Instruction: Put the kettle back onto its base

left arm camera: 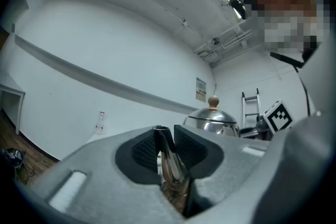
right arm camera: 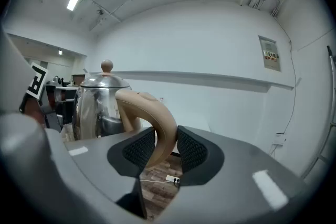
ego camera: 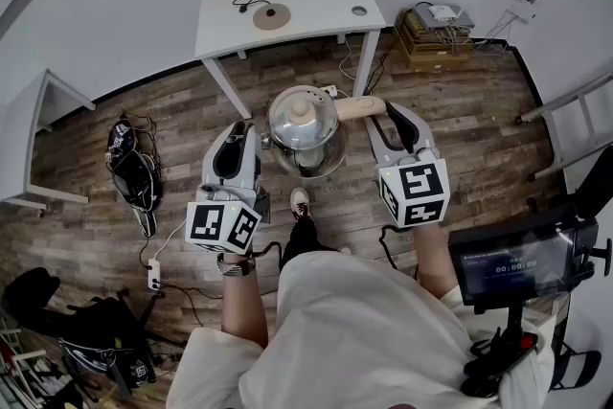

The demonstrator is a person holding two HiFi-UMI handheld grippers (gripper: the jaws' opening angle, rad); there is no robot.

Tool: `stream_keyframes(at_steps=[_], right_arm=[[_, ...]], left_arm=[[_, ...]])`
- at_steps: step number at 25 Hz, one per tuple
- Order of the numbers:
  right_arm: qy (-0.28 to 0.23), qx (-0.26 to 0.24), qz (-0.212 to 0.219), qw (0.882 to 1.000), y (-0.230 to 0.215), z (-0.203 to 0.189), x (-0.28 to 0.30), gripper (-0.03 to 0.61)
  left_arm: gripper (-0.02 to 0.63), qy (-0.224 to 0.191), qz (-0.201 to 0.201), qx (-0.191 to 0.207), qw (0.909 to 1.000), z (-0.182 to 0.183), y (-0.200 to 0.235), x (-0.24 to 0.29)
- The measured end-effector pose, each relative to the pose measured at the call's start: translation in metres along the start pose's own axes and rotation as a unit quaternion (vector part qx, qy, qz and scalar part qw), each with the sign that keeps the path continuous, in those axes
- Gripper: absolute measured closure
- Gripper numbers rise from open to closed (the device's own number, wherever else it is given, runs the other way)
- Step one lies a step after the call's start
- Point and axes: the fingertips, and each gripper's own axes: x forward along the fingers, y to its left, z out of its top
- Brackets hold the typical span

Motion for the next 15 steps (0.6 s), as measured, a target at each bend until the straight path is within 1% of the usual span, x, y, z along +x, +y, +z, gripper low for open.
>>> stream_keyframes(at_steps=[5,11,15], right_arm=[[0.003,0.013,0.002,1.000,-0.001,-0.004,-0.021,0.440],[-0.001,0.021,0.005,1.000,0.014,-0.022,-0.057,0.439],[0.002,0.028,0.001,1.000,0.008,-0.026,-0.057,0.439]], left_arm=[[0.532,0.007,0.000,0.001,1.0000,0.002,-0.017,-0.012],[0.532,0.007,0.000,0.008,0.9999,-0.004,-0.036,-0.046],[0.532,0.007,-0.003,0.004,1.0000,-0.007,-0.041,-0.042]])
